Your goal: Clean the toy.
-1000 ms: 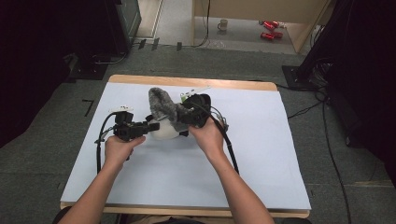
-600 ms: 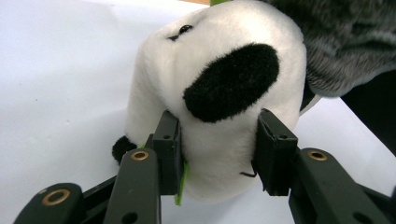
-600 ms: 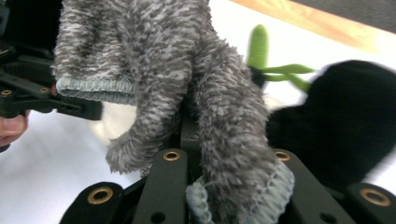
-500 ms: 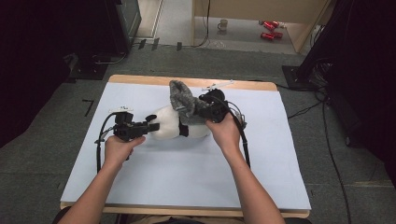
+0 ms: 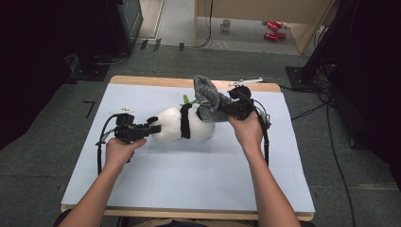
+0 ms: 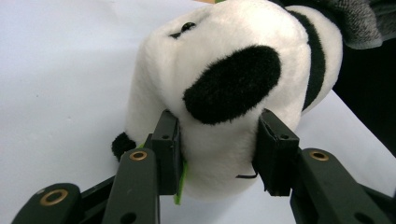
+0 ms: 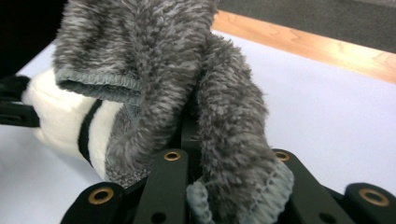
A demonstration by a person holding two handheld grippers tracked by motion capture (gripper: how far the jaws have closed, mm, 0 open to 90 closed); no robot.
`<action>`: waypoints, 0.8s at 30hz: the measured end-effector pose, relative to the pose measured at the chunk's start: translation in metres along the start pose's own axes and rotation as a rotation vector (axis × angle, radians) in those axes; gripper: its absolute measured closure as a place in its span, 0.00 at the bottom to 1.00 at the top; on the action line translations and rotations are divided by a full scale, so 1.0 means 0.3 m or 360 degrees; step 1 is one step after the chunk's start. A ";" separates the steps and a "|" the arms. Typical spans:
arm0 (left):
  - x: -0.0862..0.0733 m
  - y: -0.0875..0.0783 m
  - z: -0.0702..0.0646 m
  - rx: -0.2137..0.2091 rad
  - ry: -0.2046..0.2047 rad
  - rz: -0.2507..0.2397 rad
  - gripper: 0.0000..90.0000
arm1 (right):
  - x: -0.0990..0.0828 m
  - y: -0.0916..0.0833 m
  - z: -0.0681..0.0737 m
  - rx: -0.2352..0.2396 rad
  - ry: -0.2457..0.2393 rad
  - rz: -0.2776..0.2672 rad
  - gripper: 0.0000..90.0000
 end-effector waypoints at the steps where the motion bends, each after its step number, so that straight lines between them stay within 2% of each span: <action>1: 0.000 0.000 -0.001 0.0001 -0.0002 0.0000 0.64 | 0.006 -0.008 0.002 0.0010 0.0010 -0.0012 0.88; 6: 0.001 -0.001 -0.002 0.0009 -0.0011 -0.0003 0.64 | 0.039 -0.035 0.050 0.0108 0.0028 -0.0071 0.88; 13: 0.004 0.000 -0.004 0.0014 -0.0012 -0.0014 0.64 | 0.095 -0.032 0.171 0.0259 -0.0006 -0.0113 0.88; 15: 0.005 0.000 -0.005 0.0016 -0.0012 -0.0017 0.64 | 0.107 -0.018 0.222 0.0299 -0.0038 -0.0106 0.88; 24: 0.007 -0.002 -0.010 0.0023 0.0012 -0.0023 0.64 | 0.106 0.085 0.380 0.0437 -0.0095 -0.0044 0.88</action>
Point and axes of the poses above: each handheld gripper's, and its own axes: y roughly forward along the jaws, x roughly out of its top, z roughly to its left, the point moved 8 cm from there along y, roughly forward along the jaws, and after that the axes turned 5 degrees about -z, right-handed, at the moved point
